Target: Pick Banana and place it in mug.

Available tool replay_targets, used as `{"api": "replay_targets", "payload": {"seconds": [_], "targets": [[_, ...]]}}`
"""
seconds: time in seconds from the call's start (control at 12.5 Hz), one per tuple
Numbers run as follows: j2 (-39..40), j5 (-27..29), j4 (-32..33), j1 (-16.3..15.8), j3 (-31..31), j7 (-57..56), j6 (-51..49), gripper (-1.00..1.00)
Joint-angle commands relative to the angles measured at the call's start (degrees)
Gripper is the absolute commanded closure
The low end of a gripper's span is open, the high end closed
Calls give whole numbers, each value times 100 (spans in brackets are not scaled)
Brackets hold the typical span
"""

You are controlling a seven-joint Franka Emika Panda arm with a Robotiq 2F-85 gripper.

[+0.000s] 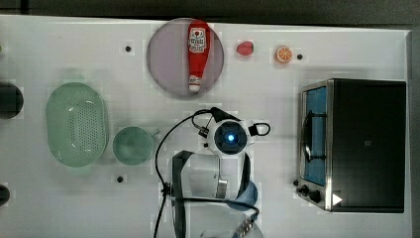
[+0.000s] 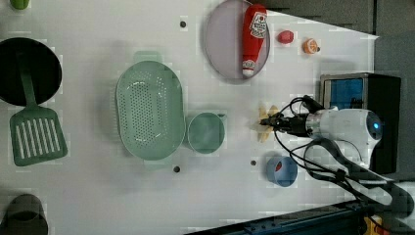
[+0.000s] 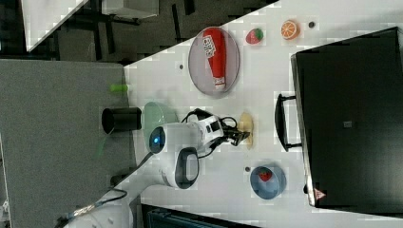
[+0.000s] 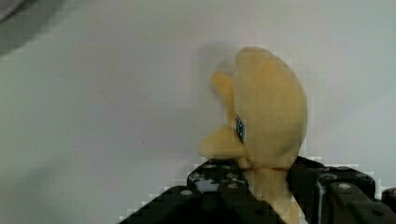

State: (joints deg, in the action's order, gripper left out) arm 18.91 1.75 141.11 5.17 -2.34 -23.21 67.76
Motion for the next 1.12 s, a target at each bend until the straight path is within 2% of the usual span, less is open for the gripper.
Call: {"api": "replay_targets", "payload": {"seconds": [0.08, 0.4, 0.56, 0.88, 1.12], "targets": [[-1213, -95, -248, 139, -89, -136, -1086, 42], [-2334, -97, -990, 141, -67, -135, -3268, 42], [-2724, -97, -1305, 131, -129, -137, -3979, 42], [-3144, -95, -1455, 43, -598, -114, -4221, 42], [-3100, -86, -1452, -56, -1402, -97, -4304, 42]]}}
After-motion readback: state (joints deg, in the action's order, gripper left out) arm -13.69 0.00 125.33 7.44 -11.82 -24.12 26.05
